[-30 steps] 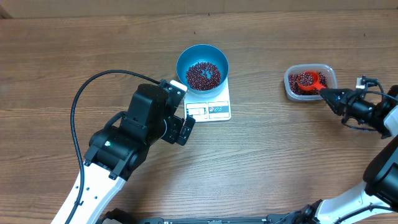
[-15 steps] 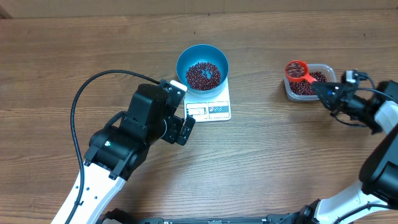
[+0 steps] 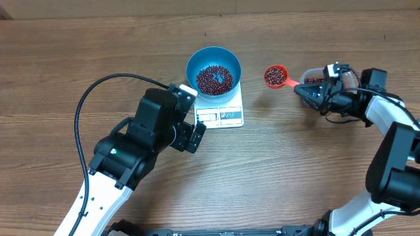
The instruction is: Scoop item into bowl and weigh 150g on scale
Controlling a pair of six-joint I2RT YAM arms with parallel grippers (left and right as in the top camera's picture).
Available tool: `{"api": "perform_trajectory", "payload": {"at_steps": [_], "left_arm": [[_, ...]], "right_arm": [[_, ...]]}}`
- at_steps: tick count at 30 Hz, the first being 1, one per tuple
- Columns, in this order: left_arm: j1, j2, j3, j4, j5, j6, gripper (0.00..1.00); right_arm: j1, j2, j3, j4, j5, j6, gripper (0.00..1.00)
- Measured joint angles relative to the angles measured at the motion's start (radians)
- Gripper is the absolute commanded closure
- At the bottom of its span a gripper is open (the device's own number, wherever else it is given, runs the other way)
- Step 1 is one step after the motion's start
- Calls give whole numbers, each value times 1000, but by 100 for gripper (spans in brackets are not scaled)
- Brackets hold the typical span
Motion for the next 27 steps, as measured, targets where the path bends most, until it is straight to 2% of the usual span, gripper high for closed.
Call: {"api": "perform_trajectory", "payload": {"at_steps": [5, 14, 19, 24, 27], "left_arm": [[0, 0, 0, 0, 0, 0, 0], [0, 0, 0, 0, 0, 0, 0], [0, 0, 0, 1, 0, 0, 0], [0, 0, 0, 0, 0, 0, 0], [0, 0, 0, 0, 0, 0, 0]], "right_arm": [[47, 0, -1, 135, 34, 100, 96], [187, 0, -5, 496, 117, 420, 96], [256, 0, -5, 629, 159, 541, 96], [319, 0, -5, 731, 241, 590, 96], [354, 0, -5, 777, 309, 562, 96]]}}
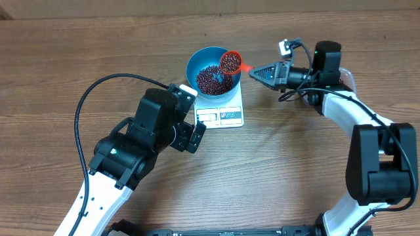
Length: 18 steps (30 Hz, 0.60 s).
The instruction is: Scoop item into bowl and weigh 150g on scale
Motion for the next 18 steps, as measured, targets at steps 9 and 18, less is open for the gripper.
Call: {"api": "perform_trajectory", "payload": {"at_steps": [9, 18], "left_arm": [[0, 0, 0, 0, 0, 0, 1], [0, 0, 0, 0, 0, 0, 1]], "right_arm": [[77, 0, 0, 8, 123, -246, 96], [78, 0, 0, -10, 141, -569, 96]]}}
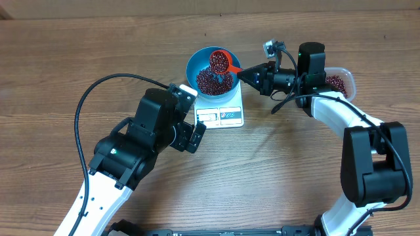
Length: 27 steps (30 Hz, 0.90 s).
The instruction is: Scoop item into bowl and weigh 150g on scale
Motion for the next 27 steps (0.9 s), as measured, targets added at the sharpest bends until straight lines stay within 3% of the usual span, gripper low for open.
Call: {"api": "perform_trajectory", "payload": {"at_steps": [10, 27], "left_arm": [[0, 0, 0, 0, 0, 0, 0], [0, 0, 0, 0, 0, 0, 0]], "right_arm": [[0, 0, 0, -2, 32, -263, 96], [0, 0, 0, -26, 93, -553, 96]]}}
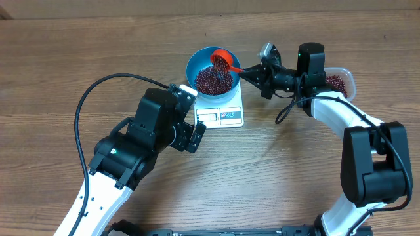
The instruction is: Scoop item into bowl and weigh 150g on scale
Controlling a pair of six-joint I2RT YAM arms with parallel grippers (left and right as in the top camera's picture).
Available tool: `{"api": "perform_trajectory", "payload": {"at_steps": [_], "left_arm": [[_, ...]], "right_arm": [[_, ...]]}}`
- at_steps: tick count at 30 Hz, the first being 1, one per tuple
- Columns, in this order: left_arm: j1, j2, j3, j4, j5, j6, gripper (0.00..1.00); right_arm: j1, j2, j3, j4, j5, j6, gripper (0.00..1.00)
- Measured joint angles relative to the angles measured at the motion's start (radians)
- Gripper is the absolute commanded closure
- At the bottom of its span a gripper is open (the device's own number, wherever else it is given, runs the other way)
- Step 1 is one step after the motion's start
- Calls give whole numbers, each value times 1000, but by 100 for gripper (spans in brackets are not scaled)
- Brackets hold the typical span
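A blue bowl (214,92) holding dark red beans stands on a small white scale (222,116). My right gripper (252,70) is shut on the handle of a red scoop (222,58), which is tipped over the bowl with beans falling from it. A clear tub of beans (338,81) sits at the far right behind the right arm. My left gripper (197,136) hangs just left of the scale's front; its fingers are too dark to tell apart.
A black cable (98,92) loops over the wooden table left of the bowl. The left arm's body (131,157) fills the lower left. The right arm (367,151) runs down the right side.
The scoop has rolled over the bowl and is tipped further, with beans leaving it. The right wrist has turned. The left arm has stayed put.
The right gripper first held a full scoop beside the tub at the right. It then held the scoop over the bowl's right rim, then further in over the beans. Now the scoop is tipped and the beans fall into the bowl.
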Motion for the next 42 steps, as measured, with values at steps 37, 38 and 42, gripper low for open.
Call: {"api": "perform_trajectory", "payload": {"at_steps": [37, 38, 42], "left_arm": [[0, 0, 0, 0, 0, 0, 0], [0, 0, 0, 0, 0, 0, 1], [0, 0, 0, 0, 0, 0, 0]], "right_arm": [[0, 0, 0, 280, -68, -96, 96], [0, 0, 0, 300, -69, -72, 96], [-7, 1, -1, 454, -74, 174, 96]]}}
